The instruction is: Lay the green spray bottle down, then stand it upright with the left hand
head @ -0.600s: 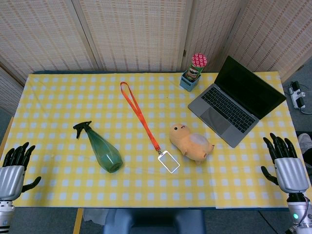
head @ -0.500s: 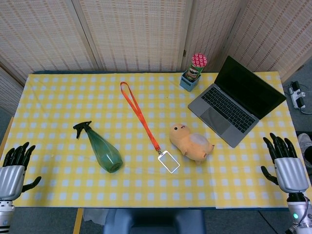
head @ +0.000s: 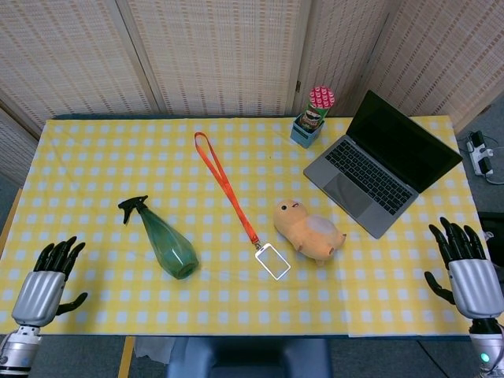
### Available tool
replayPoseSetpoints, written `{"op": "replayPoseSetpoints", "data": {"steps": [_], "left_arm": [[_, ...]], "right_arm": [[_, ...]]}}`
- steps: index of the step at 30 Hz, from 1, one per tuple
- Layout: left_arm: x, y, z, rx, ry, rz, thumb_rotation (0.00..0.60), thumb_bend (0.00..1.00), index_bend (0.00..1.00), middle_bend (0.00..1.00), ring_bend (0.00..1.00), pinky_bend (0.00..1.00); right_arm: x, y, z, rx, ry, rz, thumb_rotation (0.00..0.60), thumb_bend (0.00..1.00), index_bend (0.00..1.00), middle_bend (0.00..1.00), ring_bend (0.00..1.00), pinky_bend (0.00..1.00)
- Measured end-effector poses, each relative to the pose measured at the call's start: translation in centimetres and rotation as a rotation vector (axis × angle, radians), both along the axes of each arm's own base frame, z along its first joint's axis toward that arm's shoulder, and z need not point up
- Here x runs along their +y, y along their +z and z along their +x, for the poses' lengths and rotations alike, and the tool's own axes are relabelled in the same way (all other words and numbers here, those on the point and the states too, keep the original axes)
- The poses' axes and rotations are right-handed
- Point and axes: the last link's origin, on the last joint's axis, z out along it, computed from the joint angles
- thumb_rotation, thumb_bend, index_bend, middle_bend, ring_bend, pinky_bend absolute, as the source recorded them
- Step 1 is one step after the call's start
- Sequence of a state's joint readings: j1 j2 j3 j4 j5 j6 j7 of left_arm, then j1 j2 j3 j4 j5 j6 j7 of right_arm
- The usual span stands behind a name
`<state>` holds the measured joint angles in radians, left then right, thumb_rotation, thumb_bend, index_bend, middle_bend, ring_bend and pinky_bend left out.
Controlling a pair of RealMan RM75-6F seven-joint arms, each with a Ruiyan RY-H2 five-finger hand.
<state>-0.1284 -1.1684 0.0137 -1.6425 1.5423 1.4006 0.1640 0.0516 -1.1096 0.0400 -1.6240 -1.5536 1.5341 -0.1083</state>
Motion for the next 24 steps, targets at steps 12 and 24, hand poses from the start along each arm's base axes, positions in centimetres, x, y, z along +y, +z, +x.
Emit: {"op": "replayPoseSetpoints", "data": {"steps": [12, 24], "left_arm": [[-0.8, -5.0, 3.2, -0.197, -0.170, -0.095, 0.600, 0.23, 0.00, 0.00, 0.00, 0.00], [2.5, -10.2, 7.9, -0.386, -0.238, -0.138, 0.600, 0.24, 0.00, 0.00, 0.00, 0.00]], "right_arm": [[-0.2, 0.0, -0.1, -0.005, -0.010, 0.003, 0.600, 0.33, 0.00, 0.00, 0.00, 0.00], [-0.2, 0.5, -0.3, -0.015, -0.020, -0.001, 0.600, 0.33, 0.00, 0.00, 0.00, 0.00]]}}
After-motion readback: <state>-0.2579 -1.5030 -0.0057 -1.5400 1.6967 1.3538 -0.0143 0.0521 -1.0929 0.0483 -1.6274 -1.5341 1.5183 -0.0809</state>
